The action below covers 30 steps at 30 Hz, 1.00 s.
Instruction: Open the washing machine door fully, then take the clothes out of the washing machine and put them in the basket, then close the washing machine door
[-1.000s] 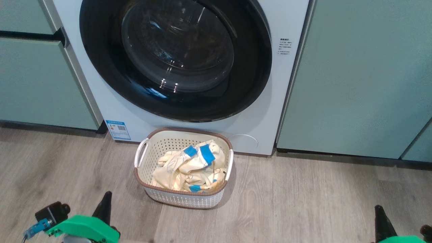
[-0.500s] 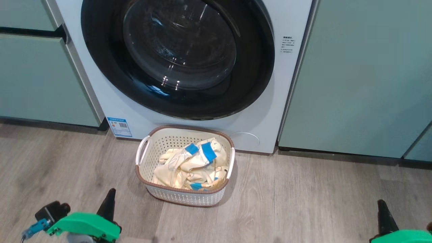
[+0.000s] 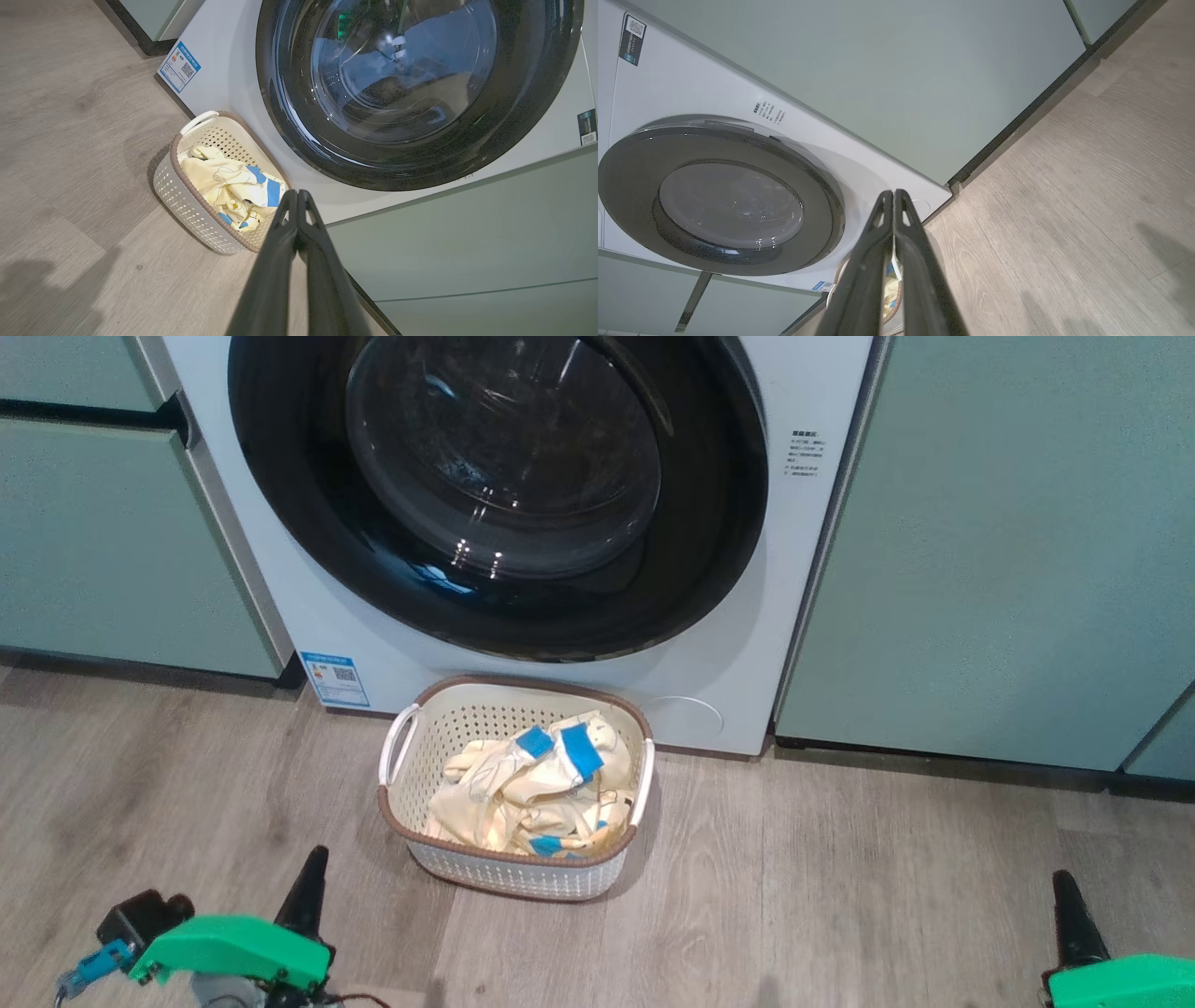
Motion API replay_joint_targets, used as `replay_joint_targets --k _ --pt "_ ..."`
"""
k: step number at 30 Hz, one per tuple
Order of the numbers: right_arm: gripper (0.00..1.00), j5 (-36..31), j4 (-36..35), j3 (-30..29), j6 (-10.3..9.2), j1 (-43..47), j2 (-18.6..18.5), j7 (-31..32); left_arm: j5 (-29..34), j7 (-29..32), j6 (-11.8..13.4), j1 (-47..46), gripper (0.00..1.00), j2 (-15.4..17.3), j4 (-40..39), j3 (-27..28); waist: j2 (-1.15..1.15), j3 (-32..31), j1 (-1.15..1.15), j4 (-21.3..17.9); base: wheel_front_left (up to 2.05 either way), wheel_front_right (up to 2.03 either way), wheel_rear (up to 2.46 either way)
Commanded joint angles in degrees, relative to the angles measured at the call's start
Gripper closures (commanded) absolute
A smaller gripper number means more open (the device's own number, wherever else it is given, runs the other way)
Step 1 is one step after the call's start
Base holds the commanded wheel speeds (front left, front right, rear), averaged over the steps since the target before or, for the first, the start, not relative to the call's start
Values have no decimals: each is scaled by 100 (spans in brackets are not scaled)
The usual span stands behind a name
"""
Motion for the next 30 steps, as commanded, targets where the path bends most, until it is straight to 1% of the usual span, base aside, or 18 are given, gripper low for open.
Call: replay_joint_targets --k 1,30 --pt "100 144 -225 12 11 -327 -45 38 -114 41 -5 -358 100 44 -233 152 0 5 0 4 0 0 0" --pt "100 1908 -465 -148 15 -494 -51 524 -1561 530 -6 -406 100 -208 -620 317 0 127 -1 97 0 0 0"
